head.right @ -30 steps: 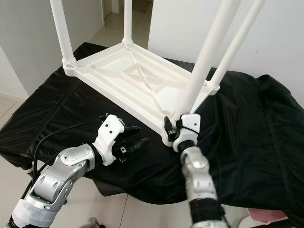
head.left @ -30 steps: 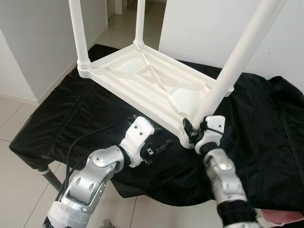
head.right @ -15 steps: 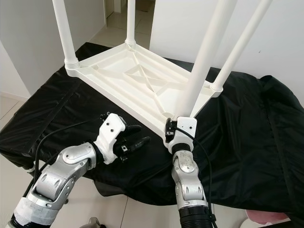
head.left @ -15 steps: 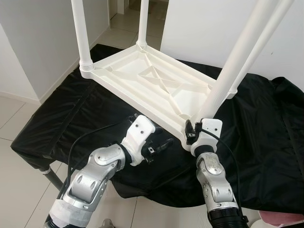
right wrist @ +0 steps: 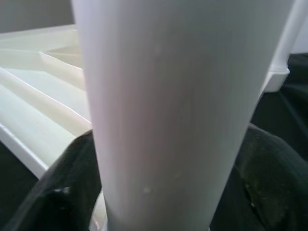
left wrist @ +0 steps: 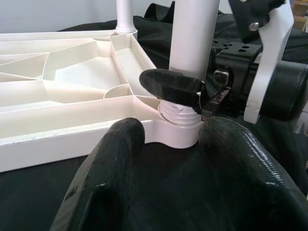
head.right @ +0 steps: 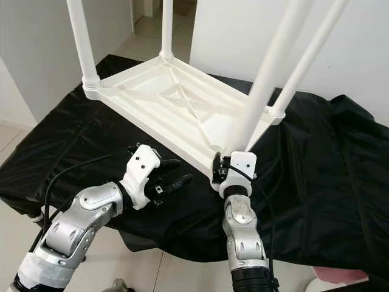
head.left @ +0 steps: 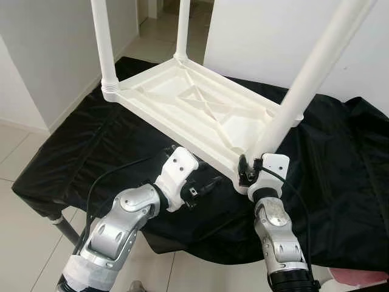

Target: Building children table

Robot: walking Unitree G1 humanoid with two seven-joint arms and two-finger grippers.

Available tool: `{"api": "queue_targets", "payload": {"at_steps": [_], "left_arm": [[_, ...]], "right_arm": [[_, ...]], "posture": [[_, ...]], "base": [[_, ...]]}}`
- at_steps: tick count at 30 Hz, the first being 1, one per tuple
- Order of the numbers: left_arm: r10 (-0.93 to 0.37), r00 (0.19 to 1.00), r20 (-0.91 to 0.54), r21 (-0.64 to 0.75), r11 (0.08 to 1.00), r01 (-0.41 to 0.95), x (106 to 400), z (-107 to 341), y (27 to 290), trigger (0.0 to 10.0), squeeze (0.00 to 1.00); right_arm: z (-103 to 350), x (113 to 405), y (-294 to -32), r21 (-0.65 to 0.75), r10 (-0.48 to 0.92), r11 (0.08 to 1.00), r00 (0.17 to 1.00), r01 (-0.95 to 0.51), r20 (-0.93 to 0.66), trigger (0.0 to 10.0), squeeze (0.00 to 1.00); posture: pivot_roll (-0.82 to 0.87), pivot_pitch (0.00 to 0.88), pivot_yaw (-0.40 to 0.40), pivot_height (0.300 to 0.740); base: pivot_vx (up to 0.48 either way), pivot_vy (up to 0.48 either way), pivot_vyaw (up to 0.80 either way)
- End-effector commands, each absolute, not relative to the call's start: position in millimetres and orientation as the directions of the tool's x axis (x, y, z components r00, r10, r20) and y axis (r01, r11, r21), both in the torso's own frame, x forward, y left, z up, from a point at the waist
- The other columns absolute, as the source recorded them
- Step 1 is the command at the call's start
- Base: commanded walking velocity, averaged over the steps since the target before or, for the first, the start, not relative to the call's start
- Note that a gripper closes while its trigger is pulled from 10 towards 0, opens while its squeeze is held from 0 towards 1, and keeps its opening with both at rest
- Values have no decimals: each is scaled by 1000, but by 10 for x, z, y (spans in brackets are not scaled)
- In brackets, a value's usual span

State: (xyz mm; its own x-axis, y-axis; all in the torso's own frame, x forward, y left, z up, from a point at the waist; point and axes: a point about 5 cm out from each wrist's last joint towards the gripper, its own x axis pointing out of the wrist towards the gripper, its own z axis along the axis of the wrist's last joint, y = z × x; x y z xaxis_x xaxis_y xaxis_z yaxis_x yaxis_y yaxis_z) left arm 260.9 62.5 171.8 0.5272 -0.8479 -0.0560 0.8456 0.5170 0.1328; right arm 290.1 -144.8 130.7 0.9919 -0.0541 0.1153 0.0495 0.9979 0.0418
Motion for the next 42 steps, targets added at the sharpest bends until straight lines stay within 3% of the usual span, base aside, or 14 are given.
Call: {"api": "queue_targets", "payload": {"at_steps": [1,3,4,14,17,28,29,30,31,42], "left_arm": [[-843,536,-52,140,525,840,2634,1731,623,10000,0],[-843,536,-52,141,525,839,2634,1732,623,10000,0],[-844,534,-52,140,524,840,2633,1730,620,10000,0],[-842,537,-51,147,525,838,2657,1745,631,10000,0],[-839,543,-50,145,531,835,2644,1745,641,10000,0],[-834,549,-50,148,538,830,2659,1757,662,10000,0],[-834,549,-50,149,538,830,2662,1762,666,10000,0],[-834,549,-50,149,538,830,2662,1762,666,10000,0],[-834,549,-51,150,537,830,2664,1765,668,10000,0],[-837,545,-49,150,533,833,2674,1777,663,10000,0]], "right_arm": [[1345,2927,-1467,32,5,999,990,-10,144,10000,498],[1352,2936,-1469,20,34,999,988,-38,149,10000,498],[1360,2959,-1461,23,89,995,984,-93,153,10000,0],[1384,3135,-1508,-57,362,932,924,-358,124,10000,0],[1377,3150,-1527,-82,477,878,873,-471,97,10000,0],[1340,3166,-1514,-111,629,775,776,-622,43,9725,0],[1325,3183,-1538,-126,652,754,758,-644,29,4431,0],[1325,3183,-1538,-126,652,754,758,-644,29,4431,0],[1313,3193,-1561,-134,651,754,759,-643,21,39,0],[1283,3147,-1639,-122,663,746,749,-655,29,0,0]], "posture": [[44,14,-102,740],[44,14,-102,740],[39,15,-96,740],[48,19,-93,740],[54,20,-95,740],[57,29,-82,740],[56,31,-77,740],[56,31,-77,740],[57,35,-73,740],[47,45,-63,740]], "base": [[0,0,0],[0,0,0],[0,0,0],[0,0,0],[0,0,0],[0,0,0],[0,0,0],[0,0,0],[0,0,0],[0,0,0]]}}
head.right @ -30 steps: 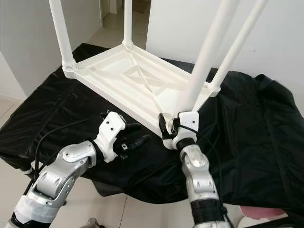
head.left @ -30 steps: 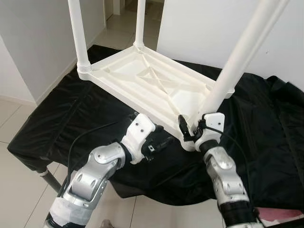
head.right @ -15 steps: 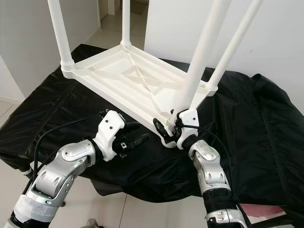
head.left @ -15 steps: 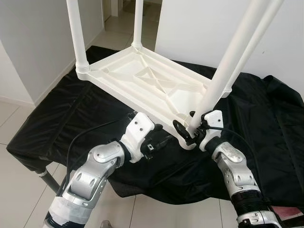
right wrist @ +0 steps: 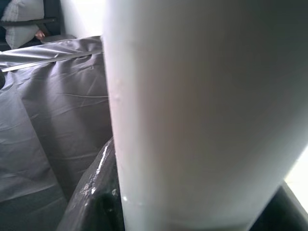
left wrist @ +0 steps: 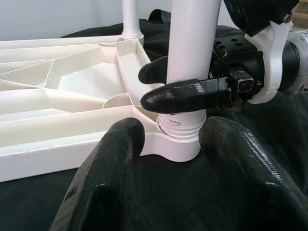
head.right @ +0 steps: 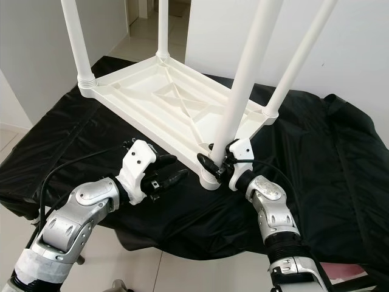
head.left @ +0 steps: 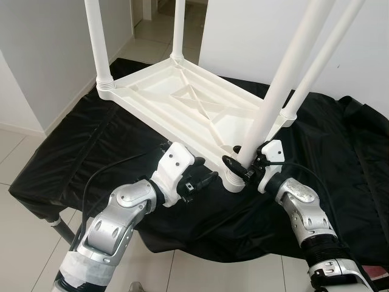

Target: Building children table

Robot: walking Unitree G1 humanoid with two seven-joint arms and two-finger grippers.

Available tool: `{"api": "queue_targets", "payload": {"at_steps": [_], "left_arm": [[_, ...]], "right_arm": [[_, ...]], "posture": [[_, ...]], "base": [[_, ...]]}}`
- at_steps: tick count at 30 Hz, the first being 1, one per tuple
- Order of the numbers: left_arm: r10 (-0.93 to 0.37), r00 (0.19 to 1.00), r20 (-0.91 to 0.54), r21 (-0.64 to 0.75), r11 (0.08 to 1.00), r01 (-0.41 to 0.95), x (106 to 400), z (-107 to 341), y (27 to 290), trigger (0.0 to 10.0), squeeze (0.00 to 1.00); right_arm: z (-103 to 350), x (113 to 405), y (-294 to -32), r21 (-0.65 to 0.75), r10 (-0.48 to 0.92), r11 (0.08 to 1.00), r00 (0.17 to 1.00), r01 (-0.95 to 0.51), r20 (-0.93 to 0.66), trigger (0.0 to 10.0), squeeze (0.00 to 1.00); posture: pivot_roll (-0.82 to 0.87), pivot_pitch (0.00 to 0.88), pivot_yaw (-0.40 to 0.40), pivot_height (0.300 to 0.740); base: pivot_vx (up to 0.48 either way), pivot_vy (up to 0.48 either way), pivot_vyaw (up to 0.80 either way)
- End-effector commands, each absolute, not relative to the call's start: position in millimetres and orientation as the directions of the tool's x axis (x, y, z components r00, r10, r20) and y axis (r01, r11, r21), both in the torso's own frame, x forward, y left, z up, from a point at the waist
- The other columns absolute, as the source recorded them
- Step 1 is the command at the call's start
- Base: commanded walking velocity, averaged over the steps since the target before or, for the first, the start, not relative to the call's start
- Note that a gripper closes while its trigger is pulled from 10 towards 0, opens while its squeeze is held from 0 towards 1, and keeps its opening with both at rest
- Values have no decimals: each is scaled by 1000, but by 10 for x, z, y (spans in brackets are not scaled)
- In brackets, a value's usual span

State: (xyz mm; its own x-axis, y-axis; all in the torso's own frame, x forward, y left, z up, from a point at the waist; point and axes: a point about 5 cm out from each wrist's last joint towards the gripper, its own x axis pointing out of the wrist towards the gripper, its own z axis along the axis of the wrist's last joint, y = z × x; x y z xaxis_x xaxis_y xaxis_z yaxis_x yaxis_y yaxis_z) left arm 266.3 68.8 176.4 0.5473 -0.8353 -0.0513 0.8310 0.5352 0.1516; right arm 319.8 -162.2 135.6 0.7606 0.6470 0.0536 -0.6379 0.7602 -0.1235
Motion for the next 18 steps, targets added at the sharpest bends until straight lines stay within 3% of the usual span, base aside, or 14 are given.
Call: {"api": "queue_targets", "payload": {"at_steps": [1,3,4,5,18], "left_arm": [[-837,545,-49,150,533,833,2674,1777,663,10000,0],[-839,542,-50,150,530,835,2674,1776,657,10000,0],[-842,538,-52,149,526,837,2676,1775,651,10000,0],[-844,533,-55,147,521,841,2679,1771,647,10000,0],[-855,515,-58,148,503,852,2709,1771,630,10000,0]], "right_arm": [[1283,3147,-1639,-122,663,746,749,-655,29,0,0],[1275,3129,-1635,-117,665,744,747,-658,32,0,0],[1269,3099,-1626,-113,670,740,742,-663,35,7843,0],[1265,3072,-1620,-113,672,739,740,-665,39,10000,0],[1314,2965,-1634,-104,633,773,769,-625,86,10000,0]], "posture": [[47,45,-63,740],[41,50,-58,740],[37,55,-55,740],[30,59,-50,740],[13,58,-52,740]], "base": [[0,0,0],[0,0,0],[0,0,0],[0,0,0],[0,0,0]]}}
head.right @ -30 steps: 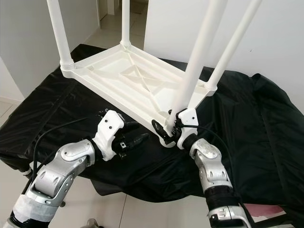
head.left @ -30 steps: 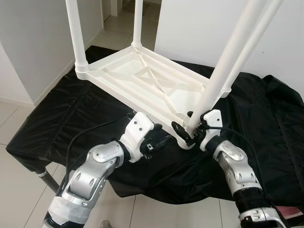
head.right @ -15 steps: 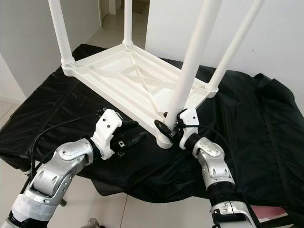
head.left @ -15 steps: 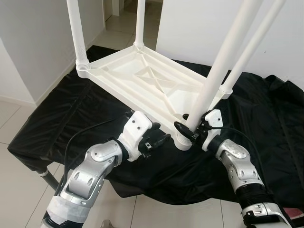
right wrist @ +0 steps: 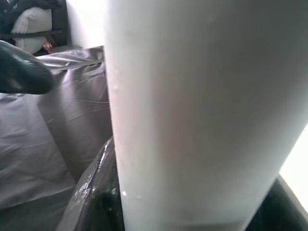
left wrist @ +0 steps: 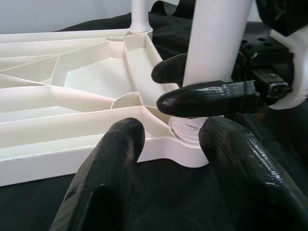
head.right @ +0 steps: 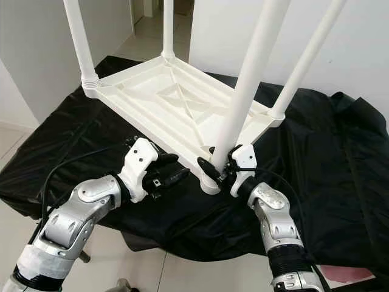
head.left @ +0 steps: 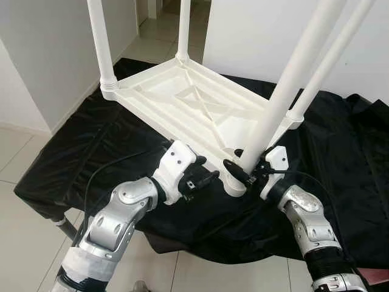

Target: Building children table

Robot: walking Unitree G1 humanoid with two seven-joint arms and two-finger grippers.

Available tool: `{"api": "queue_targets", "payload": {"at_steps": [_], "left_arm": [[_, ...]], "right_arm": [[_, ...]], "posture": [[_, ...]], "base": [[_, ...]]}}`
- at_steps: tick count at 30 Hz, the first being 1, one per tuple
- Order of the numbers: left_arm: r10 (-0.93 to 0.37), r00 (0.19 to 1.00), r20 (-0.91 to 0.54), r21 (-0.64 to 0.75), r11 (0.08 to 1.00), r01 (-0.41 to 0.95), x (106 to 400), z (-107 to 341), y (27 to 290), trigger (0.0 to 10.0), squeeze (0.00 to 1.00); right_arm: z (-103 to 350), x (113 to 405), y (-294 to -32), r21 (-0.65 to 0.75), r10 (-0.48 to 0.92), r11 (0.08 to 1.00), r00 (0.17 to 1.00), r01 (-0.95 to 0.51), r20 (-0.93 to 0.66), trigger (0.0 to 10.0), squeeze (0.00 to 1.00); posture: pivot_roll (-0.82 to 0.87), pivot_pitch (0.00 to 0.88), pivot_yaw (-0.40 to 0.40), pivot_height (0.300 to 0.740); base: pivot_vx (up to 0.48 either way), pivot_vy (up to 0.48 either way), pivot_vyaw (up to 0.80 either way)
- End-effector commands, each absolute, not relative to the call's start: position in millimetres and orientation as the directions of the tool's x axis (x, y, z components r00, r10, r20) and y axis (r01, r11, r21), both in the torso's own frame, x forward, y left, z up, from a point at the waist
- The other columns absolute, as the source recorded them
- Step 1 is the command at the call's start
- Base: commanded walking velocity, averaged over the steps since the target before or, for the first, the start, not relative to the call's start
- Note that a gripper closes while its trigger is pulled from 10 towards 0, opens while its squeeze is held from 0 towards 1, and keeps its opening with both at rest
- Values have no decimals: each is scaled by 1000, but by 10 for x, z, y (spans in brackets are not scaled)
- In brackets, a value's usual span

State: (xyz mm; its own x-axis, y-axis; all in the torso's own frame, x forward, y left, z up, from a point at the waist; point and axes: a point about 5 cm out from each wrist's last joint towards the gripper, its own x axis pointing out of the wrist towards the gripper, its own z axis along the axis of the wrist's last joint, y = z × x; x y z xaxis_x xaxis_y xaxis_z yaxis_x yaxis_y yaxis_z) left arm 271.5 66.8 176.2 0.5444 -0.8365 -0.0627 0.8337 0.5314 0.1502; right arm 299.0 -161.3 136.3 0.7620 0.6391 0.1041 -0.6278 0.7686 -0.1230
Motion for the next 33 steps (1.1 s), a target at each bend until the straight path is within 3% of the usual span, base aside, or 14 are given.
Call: {"api": "queue_targets", "payload": {"at_steps": [1,12,13,15,17,21,26,29,33], "left_arm": [[-854,517,-55,149,505,850,2714,1773,633,10000,0],[-860,508,-51,135,498,857,2733,1741,587,10000,0],[-861,506,-52,140,495,857,2751,1747,587,10000,0],[-861,506,-52,140,495,857,2751,1747,587,10000,0],[-866,498,-53,149,486,861,2771,1759,581,10000,0],[-868,494,-54,151,482,863,2775,1758,575,10000,0],[-875,481,-50,148,470,870,2777,1758,547,10000,0],[-872,487,-46,154,476,866,2795,1763,540,10000,0],[-866,499,-35,154,489,859,2802,1767,536,10000,0]], "right_arm": [[1324,2925,-1644,-97,613,790,783,-606,100,10000,0],[1404,2753,-1785,-67,369,929,912,-363,176,10000,0],[1412,2734,-1826,-51,299,954,936,-294,185,10000,0],[1412,2734,-1826,-51,299,954,936,-294,185,10000,0],[1368,2690,-1855,-42,154,988,973,-148,173,10000,0],[1343,2676,-1866,-37,101,995,982,-96,161,10000,0],[1292,2568,-1815,-17,-161,987,984,163,82,10000,0],[1280,2556,-1740,3,-196,981,978,196,65,10000,0],[1307,2584,-1516,24,-115,993,990,114,76,10000,0]], "posture": [[9,56,-56,740],[-11,46,-68,740],[-16,41,-56,740],[-16,41,-56,740],[-18,38,-39,740],[-20,37,-35,740],[-37,36,-41,740],[-31,41,-52,740],[-17,37,-60,740]], "base": [[0,0,0],[0,0,0],[0,0,0],[0,0,0],[0,0,0],[0,0,0],[0,0,0],[0,0,0],[0,0,0]]}}
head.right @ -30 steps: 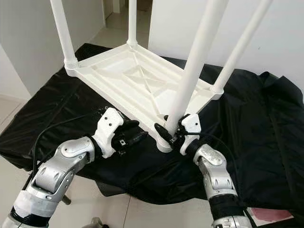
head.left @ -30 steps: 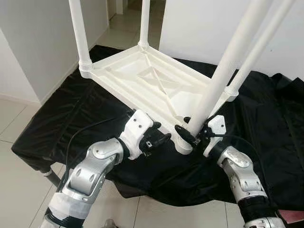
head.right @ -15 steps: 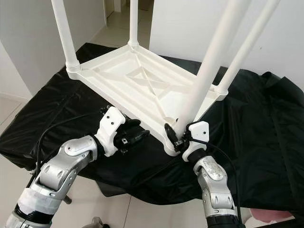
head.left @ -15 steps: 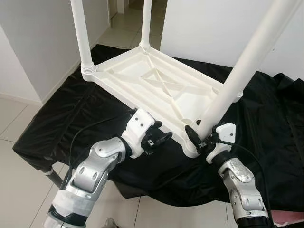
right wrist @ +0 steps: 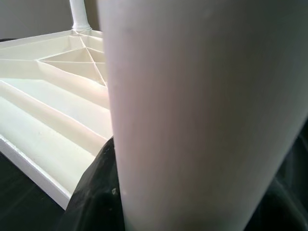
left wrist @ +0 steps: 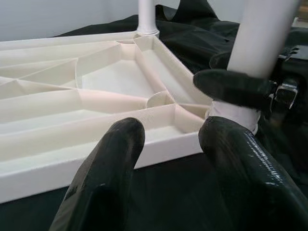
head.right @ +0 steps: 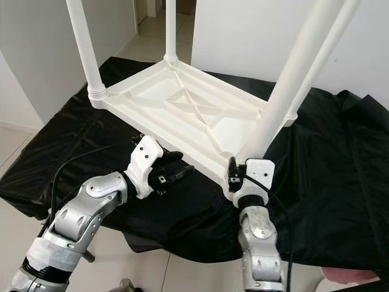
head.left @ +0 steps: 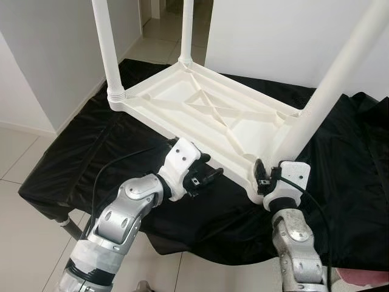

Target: Building children table

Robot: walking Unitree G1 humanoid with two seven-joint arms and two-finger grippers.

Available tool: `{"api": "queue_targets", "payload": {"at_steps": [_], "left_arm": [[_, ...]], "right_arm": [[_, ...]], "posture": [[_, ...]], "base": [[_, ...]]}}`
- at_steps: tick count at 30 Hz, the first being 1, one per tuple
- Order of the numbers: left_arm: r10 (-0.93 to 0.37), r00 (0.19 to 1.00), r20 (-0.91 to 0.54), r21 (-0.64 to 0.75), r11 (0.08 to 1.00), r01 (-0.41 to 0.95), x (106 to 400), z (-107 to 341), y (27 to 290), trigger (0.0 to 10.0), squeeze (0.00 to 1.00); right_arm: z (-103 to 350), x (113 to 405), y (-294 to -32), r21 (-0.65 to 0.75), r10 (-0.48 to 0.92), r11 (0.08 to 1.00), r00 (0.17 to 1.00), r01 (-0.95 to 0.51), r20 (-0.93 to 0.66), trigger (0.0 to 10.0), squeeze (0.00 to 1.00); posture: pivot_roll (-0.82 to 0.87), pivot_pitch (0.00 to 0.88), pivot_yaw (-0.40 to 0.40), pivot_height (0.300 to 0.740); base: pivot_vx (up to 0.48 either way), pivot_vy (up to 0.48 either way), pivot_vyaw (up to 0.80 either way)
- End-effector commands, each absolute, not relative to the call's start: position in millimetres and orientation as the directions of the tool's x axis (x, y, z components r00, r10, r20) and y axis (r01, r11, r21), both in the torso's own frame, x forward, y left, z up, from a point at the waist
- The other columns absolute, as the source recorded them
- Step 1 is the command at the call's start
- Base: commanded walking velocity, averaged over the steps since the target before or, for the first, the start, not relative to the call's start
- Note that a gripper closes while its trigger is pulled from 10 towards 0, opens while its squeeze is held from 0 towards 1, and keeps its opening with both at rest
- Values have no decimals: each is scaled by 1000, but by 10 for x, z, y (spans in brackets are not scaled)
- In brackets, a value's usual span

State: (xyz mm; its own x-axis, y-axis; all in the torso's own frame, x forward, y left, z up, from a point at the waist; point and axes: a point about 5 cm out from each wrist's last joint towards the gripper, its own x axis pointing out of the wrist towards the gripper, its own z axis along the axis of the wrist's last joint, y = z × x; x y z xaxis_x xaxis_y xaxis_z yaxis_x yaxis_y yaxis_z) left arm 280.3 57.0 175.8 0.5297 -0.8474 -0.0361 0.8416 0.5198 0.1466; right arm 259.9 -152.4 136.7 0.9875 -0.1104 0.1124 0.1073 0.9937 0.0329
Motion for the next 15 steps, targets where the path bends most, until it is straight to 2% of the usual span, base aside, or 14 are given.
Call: {"api": "queue_targets", "payload": {"at_steps": [1,4,5,8,9,15], "left_arm": [[-866,499,-35,154,489,859,2802,1767,536,10000,0],[-865,501,-32,155,491,857,2797,1768,536,10000,0],[-864,503,-30,156,493,856,2789,1770,546,10000,0],[-863,504,-28,157,494,855,2792,1773,551,10000,0],[-862,507,-28,159,497,853,2798,1775,557,10000,0],[-857,515,-13,152,508,848,2800,1806,553,10000,0]], "right_arm": [[1307,2584,-1516,24,-115,993,990,114,76,10000,0],[1351,2616,-1517,21,-116,993,989,115,93,10000,0],[1380,2631,-1502,35,-113,993,989,110,99,10000,90],[1391,2635,-1487,40,-107,994,989,104,99,10000,90],[1403,2634,-1467,48,-87,995,991,82,105,10000,1000],[1446,2630,-1476,57,-57,997,991,50,123,10000,1000]], "posture": [[-17,37,-60,740],[-15,33,-65,740],[-12,35,-67,740],[-11,34,-69,740],[-9,36,-72,740],[1,40,-75,740]], "base": [[0,0,0],[0,0,0],[0,0,0],[0,0,0],[0,0,0],[0,0,0]]}}
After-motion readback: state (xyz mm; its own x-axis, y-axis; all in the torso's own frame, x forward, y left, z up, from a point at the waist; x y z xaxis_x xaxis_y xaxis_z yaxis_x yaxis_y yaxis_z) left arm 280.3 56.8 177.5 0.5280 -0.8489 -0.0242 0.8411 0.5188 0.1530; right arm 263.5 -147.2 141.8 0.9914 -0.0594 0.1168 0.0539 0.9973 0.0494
